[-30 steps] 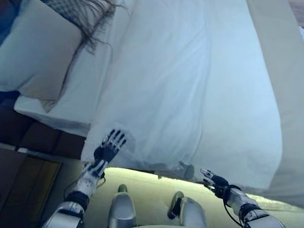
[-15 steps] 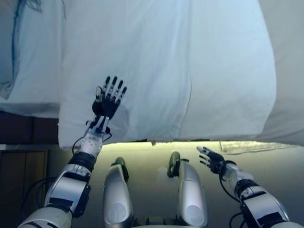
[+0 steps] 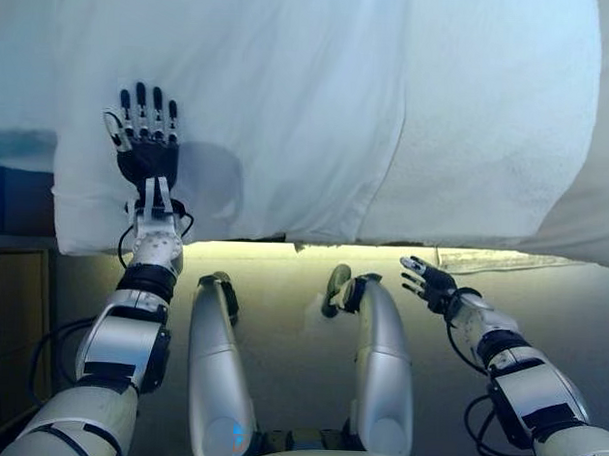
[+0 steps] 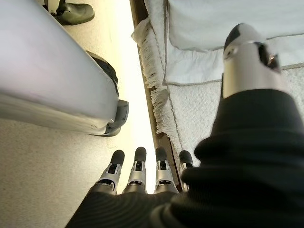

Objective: Make the bed neatly

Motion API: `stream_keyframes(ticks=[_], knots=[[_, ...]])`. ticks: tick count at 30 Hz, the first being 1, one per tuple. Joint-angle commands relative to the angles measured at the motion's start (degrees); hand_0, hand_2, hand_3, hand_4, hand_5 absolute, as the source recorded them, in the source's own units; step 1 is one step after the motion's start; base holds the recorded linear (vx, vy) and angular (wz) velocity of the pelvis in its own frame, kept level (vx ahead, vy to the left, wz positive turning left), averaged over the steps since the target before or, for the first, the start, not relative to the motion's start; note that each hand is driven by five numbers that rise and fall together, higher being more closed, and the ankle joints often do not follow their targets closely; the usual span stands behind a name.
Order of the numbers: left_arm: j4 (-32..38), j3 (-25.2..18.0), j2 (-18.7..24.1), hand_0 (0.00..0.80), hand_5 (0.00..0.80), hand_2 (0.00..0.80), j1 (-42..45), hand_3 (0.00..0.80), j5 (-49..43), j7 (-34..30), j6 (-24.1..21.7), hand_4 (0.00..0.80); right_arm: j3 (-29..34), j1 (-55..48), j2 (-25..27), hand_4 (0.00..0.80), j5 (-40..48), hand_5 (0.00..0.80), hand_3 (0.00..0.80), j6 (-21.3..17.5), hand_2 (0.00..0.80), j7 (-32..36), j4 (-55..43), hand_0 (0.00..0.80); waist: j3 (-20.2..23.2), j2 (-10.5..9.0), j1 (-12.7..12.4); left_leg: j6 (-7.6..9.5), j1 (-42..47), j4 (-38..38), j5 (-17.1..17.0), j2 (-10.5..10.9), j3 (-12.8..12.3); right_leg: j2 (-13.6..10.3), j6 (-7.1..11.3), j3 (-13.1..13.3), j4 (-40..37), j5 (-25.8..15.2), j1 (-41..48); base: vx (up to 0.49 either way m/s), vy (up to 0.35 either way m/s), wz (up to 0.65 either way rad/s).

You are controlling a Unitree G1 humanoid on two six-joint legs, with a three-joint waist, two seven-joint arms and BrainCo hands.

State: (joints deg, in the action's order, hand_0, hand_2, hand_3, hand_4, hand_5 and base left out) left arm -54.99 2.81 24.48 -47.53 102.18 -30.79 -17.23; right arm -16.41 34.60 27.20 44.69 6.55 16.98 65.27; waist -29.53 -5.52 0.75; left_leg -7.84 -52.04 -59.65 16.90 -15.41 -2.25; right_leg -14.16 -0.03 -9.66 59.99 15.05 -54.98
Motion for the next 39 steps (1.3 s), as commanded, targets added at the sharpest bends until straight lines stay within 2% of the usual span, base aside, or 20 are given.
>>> stream_keyframes(ticks=[1,6,10,14,19,29,33,39], knots=[[-2.86,-0.4,2.7,0.0,0.0,0.0,-1.81,0.0,1.7,2.29,-1.2,0.0,-0.03,-2.68,1.96,0.0,2.2,0.0,0.0,-1.64,0.0,0.54,-0.56,0.0,2.7,-1.03,-0.13,2.37,-1.78,2.73,-0.27,1.76,-0.8,-1.94,4.04,-0.45,1.97,1.76,1.55,0.0,0.0,0.0],[-7.26,-1.59,5.76,0.0,0.0,0.0,-2.67,0.0,2.13,5.41,2.41,0.0,1.16,-3.52,3.13,0.0,2.92,0.0,0.0,-2.07,0.0,0.23,-1.87,0.0,2.75,-1.88,-0.07,2.79,-5.54,0.54,0.15,1.55,0.03,-1.73,3.99,-0.84,3.82,1.86,-1.79,-0.004,0.002,-0.02],[-9.78,-2.24,6.85,0.0,0.0,0.0,-3.01,0.0,6.62,5.88,5.89,0.0,2.54,-3.39,4.14,0.0,3.0,0.0,0.0,-2.66,0.0,0.32,-1.57,0.0,2.61,-2.06,-0.11,3.04,-8.06,-0.89,0.4,1.72,0.52,-1.78,4.08,-0.88,4.71,1.79,-3.89,0.0,0.0,0.0],[-9.1,-3.75,6.61,0.0,0.0,0.0,-2.07,0.0,10.69,7.25,6.09,0.0,3.12,-3.18,4.08,0.0,3.42,0.0,0.0,-3.0,0.0,0.27,-3.08,0.0,2.46,-2.51,-0.69,3.11,-9.43,-1.59,0.6,1.96,1.02,-1.84,4.22,-1.43,5.13,1.76,-4.86,0.0,0.0,0.0],[-8.6,-6.93,6.09,0.0,0.0,0.0,-0.64,0.0,10.82,9.14,6.97,0.0,2.88,-3.3,4.09,0.0,3.27,0.0,0.0,-3.93,0.0,-0.23,-5.82,0.0,2.41,-3.16,-1.21,3.03,-10.51,-1.75,0.41,2.04,1.49,-1.93,4.34,-2.02,5.16,1.42,-5.41,-0.01,-0.022,0.02],[-8.27,-10.63,6.22,0.0,0.0,0.0,0.85,0.0,10.82,14.35,6.07,0.0,3.57,-3.3,4.02,0.0,4.37,0.0,0.0,-4.32,0.0,-0.69,-7.63,0.0,2.26,-3.29,-1.54,2.84,-12.29,-2.79,0.24,2.08,1.84,-2.03,4.54,-2.32,5.63,0.92,-6.85,-0.017,-0.011,0.01],[-8.98,-13.0,5.69,0.0,0.0,0.0,0.43,0.0,10.82,19.78,3.77,0.0,3.98,-3.67,3.3,0.0,4.42,0.0,0.0,-5.2,0.0,-0.33,-7.28,0.0,2.54,-3.65,-1.58,2.74,-12.71,-3.19,0.23,1.99,2.12,-2.05,4.66,-2.64,5.56,0.68,-6.99,-0.004,-0.027,0.01],[-10.94,-14.04,7.46,0.0,0.0,0.0,-0.24,0.0,10.82,28.99,2.2,0.0,4.13,-3.29,4.09,0.0,4.65,0.0,0.0,-5.16,0.0,0.07,-7.32,0.0,2.79,-3.87,-1.52,2.52,-13.33,-3.06,-0.11,1.95,2.34,-1.89,4.55,-2.66,5.43,0.42,-7.62,0.0,0.0,0.0]])
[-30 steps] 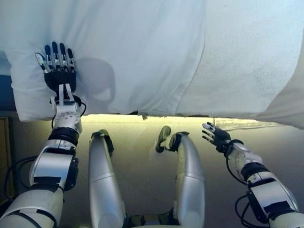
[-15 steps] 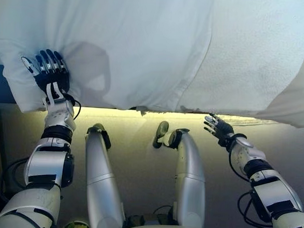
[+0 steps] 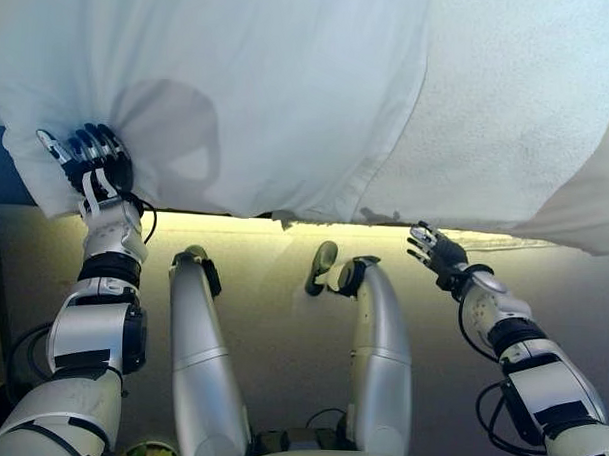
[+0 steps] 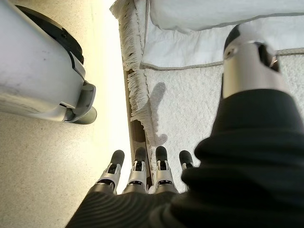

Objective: Make the bed neatly

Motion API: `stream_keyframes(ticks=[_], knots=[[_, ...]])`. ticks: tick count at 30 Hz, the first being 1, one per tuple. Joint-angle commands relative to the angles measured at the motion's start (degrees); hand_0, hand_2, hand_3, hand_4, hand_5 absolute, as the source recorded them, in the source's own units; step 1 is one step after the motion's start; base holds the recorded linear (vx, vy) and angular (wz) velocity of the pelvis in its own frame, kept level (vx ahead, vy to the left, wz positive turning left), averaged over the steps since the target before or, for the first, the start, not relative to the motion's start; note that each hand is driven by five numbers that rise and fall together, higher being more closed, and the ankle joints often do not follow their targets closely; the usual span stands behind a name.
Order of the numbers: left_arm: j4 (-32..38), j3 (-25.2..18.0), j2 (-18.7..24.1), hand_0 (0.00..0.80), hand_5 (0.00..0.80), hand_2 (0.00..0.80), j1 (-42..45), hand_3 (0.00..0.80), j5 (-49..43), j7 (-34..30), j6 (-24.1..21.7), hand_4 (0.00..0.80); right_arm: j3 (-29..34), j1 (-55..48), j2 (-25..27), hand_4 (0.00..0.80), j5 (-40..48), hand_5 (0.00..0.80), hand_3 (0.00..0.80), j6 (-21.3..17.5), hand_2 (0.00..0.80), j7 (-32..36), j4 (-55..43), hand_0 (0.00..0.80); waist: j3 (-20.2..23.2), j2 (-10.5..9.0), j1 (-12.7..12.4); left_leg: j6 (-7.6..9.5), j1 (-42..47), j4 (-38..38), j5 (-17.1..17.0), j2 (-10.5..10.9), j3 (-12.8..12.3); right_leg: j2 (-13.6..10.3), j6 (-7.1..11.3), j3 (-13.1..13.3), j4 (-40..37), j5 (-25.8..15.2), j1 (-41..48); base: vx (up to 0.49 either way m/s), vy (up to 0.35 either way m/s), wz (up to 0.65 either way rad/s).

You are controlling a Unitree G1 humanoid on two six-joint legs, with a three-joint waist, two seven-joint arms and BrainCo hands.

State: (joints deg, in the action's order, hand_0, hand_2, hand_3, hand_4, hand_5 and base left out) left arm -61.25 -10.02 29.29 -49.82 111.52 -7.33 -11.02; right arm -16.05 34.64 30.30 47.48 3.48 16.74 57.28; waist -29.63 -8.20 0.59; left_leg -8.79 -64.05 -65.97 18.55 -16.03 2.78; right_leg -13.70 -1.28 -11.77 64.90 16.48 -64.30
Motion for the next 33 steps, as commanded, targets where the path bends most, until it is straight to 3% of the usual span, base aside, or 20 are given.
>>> stream_keyframes(ticks=[1,6,21,28,33], knots=[[-4.96,-1.29,3.11,0.0,0.0,0.0,1.76,0.0,1.48,7.0,-4.48,0.0,3.74,-3.3,1.27,0.0,1.98,0.0,0.0,-1.99,0.0,0.42,0.54,0.0,2.97,-1.22,-1.33,3.4,-1.31,3.4,-1.84,2.53,-2.68,-2.33,5.78,-0.55,0.45,-0.97,1.71,0.0,0.0,0.0],[-6.06,-2.98,4.74,0.0,0.0,0.0,1.09,0.0,1.48,12.85,-9.28,0.0,3.93,-3.23,1.99,0.0,1.72,0.0,0.0,-2.11,0.0,0.96,0.7,0.0,2.9,-1.05,-1.18,3.13,-1.4,3.22,-2.03,2.47,-2.76,-2.48,5.56,-0.55,0.54,-0.85,1.59,0.0,0.0,0.0],[-10.39,-2.48,10.44,0.0,0.0,0.0,1.85,0.0,1.48,17.33,-10.62,0.0,3.93,-2.81,5.66,0.0,1.76,0.0,0.0,-2.41,0.0,3.31,1.55,0.0,3.05,1.68,-0.13,1.99,0.0,3.12,-2.54,1.91,-4.7,-3.28,4.96,0.9,1.5,0.59,1.91,0.003,0.031,0.01],[-13.72,-1.6,11.2,0.0,0.0,0.0,2.9,0.0,1.38,21.51,-13.09,0.0,3.57,-2.12,6.74,0.0,3.35,0.0,0.0,-2.46,0.0,4.02,2.28,0.0,3.29,2.2,0.3,1.5,2.89,4.04,-2.21,1.48,-5.94,-3.08,4.87,1.24,0.64,1.35,4.29,0.0,0.0,0.0],[-15.45,-2.1,11.13,0.0,0.0,0.0,3.12,0.0,-3.47,25.37,-14.14,0.0,3.42,-2.15,6.54,0.0,4.11,0.0,0.0,-3.08,0.0,4.71,3.15,0.0,3.72,2.45,0.62,0.97,6.1,5.21,-2.04,0.9,-7.02,-2.93,4.89,1.29,-0.74,1.75,7.38,0.009,-0.021,0.0]])
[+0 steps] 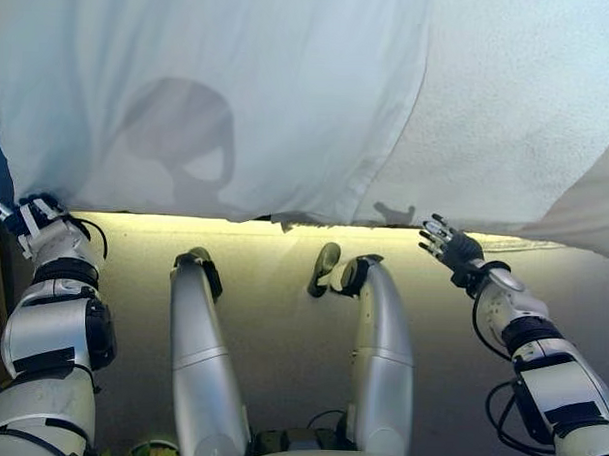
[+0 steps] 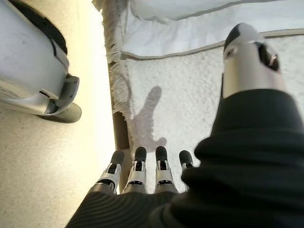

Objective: Make the bed neatly

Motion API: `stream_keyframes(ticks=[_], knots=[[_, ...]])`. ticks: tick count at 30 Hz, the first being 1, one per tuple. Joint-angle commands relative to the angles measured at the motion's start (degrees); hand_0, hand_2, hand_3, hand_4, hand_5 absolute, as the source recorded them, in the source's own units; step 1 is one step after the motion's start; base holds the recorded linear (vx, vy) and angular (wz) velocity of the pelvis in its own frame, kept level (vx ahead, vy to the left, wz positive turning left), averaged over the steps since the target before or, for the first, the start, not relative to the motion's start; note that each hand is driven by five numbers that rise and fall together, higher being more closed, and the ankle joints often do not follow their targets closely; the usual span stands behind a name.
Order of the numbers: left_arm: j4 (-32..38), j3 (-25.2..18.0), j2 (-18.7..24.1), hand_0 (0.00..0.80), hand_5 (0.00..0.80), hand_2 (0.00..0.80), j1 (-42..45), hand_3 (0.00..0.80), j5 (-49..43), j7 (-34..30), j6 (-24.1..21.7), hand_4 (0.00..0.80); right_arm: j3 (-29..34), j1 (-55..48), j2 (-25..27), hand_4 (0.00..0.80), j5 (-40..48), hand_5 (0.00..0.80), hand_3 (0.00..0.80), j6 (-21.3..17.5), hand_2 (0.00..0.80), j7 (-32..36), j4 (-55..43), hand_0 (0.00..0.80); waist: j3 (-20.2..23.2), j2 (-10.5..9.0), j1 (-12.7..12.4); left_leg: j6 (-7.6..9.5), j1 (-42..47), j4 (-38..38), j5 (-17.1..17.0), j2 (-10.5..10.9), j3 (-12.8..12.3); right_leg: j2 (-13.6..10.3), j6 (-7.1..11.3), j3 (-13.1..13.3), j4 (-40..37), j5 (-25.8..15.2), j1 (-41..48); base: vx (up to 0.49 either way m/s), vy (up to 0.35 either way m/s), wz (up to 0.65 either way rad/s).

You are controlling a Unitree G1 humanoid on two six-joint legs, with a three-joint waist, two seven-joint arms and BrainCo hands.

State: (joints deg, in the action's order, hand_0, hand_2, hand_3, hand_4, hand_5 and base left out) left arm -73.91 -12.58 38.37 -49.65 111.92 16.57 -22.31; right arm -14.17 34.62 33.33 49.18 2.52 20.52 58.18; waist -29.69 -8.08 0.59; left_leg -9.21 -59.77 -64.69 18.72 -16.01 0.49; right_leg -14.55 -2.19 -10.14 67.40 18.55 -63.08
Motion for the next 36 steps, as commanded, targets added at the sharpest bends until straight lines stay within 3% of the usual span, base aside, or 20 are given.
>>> stream_keyframes(ticks=[1,10,19,30,36], knots=[[-3.14,0.49,2.0,0.0,0.0,0.0,3.13,0.0,-4.79,1.06,-2.36,0.0,1.46,-2.11,3.58,0.0,2.69,0.0,0.0,-2.02,0.0,0.97,2.3,0.0,3.98,2.39,0.72,1.29,2.57,4.31,-2.21,0.78,-4.94,-2.0,5.81,-0.25,-3.7,-0.31,6.83,0.017,-0.033,-0.01],[-4.17,-0.22,0.91,0.0,0.0,0.0,5.62,0.0,-3.7,-2.63,0.04,0.0,2.11,-3.94,2.47,0.0,3.11,0.0,0.0,-2.49,0.0,1.07,3.5,0.0,6.43,4.19,1.96,0.33,9.92,9.63,-3.4,1.04,-6.85,-1.36,5.84,0.67,-8.57,-0.62,13.37,0.022,-0.015,-0.04],[-4.61,-1.41,-2.93,0.0,0.0,0.0,10.33,0.0,-6.78,-7.8,4.57,0.0,3.21,-6.41,-1.36,0.0,0.46,0.0,0.0,-3.38,0.0,1.67,6.61,0.0,11.6,5.68,2.56,0.98,19.19,16.1,-4.46,2.36,-8.37,-0.71,5.42,0.83,-15.78,-1.36,23.21,0.098,-0.038,0.06],[-1.55,-2.03,-8.59,0.0,0.0,0.0,16.74,0.0,-13.76,-11.3,7.95,0.0,6.04,-12.12,-4.23,0.0,-2.62,0.0,0.0,-2.86,0.0,3.76,10.38,0.0,16.89,5.94,2.17,1.84,33.37,25.12,-4.46,3.55,-9.86,-0.38,5.7,-1.2,-24.44,-1.41,37.11,0.139,-0.039,-0.02],[0.42,-2.01,-11.94,0.0,0.0,0.0,20.19,0.0,-17.07,-12.99,7.01,0.0,6.54,-14.8,-6.14,0.0,-4.21,0.0,0.0,-2.96,0.0,3.66,10.64,0.0,19.54,6.37,2.11,2.09,42.41,33.03,-6.79,4.17,-10.92,0.64,6.08,-2.86,-32.48,-3.42,45.68,0.119,-0.038,-0.05]])
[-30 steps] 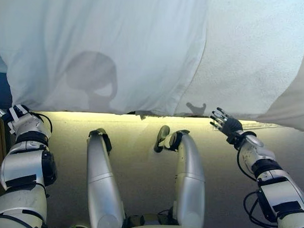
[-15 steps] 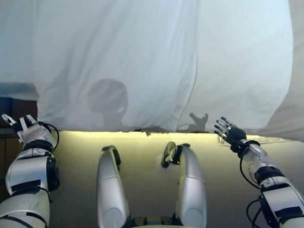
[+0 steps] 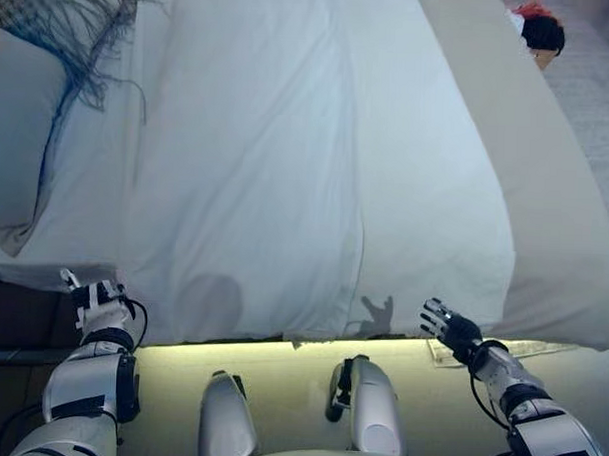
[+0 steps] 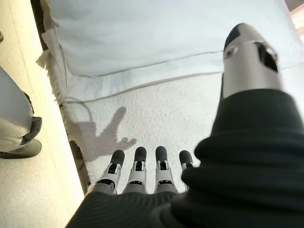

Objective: Make the bed neatly

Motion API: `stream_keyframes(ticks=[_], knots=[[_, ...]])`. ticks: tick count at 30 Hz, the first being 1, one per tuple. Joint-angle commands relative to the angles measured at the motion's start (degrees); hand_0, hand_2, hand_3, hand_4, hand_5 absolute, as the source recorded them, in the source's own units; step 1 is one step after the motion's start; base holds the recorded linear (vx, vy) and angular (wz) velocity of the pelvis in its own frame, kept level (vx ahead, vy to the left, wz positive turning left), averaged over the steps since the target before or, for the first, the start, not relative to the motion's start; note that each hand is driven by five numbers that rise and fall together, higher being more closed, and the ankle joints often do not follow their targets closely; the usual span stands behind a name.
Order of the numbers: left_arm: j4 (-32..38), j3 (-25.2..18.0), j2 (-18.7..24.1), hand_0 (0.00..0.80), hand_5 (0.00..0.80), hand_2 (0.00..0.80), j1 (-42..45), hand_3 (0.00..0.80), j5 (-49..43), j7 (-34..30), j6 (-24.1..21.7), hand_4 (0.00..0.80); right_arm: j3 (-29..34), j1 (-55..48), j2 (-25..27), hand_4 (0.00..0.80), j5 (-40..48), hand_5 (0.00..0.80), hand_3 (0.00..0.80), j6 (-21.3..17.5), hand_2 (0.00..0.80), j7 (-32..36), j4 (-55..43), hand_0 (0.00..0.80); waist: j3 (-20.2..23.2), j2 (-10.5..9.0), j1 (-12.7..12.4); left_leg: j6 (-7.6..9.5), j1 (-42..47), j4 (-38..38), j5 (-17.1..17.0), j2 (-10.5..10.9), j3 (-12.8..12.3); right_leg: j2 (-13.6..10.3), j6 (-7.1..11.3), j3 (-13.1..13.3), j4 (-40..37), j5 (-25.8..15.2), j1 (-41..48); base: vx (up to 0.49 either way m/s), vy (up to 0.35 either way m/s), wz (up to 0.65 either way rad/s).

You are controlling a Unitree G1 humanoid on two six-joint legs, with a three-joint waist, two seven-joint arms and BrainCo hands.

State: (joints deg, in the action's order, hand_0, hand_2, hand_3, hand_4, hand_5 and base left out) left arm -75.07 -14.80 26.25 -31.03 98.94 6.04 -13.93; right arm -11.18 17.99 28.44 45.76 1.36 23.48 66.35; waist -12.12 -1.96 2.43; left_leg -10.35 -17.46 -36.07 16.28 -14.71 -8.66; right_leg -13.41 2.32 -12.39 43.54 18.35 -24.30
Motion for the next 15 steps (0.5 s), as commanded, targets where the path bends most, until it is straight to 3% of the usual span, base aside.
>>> stream_keyframes(ticks=[1,9,15], knots=[[1.9,0.41,-0.31,0.0,0.0,0.0,2.26,0.0,-5.17,-3.29,-1.13,0.0,3.64,1.23,-1.63,0.0,-0.98,0.0,0.0,-1.85,0.0,0.63,2.4,0.0,2.37,0.33,0.27,3.67,1.22,6.53,-6.3,2.9,-2.65,-0.36,1.3,-1.39,-10.73,-4.89,7.91,0.06,-0.029,-0.06],[7.58,4.92,-5.92,0.0,0.0,0.0,8.92,0.0,-18.93,-8.12,-0.63,0.0,4.75,-5.32,-4.57,0.0,-3.99,0.0,0.0,-2.21,0.0,0.29,1.31,0.0,7.58,0.99,-0.18,4.0,15.39,24.12,-12.53,5.31,-5.96,1.96,3.19,-4.36,-29.1,-11.0,22.4,0.151,-0.018,-0.01],[8.79,11.24,-5.99,0.0,0.0,0.0,11.84,0.0,-34.42,-11.42,0.54,0.0,4.21,-7.48,-5.36,0.0,-5.9,0.0,0.0,-1.56,0.0,-0.41,1.59,0.0,9.53,1.53,-0.67,4.33,21.31,33.96,-16.22,6.61,-7.2,3.21,4.37,-5.49,-37.3,-15.31,27.93,0.076,-0.001,-0.04]])
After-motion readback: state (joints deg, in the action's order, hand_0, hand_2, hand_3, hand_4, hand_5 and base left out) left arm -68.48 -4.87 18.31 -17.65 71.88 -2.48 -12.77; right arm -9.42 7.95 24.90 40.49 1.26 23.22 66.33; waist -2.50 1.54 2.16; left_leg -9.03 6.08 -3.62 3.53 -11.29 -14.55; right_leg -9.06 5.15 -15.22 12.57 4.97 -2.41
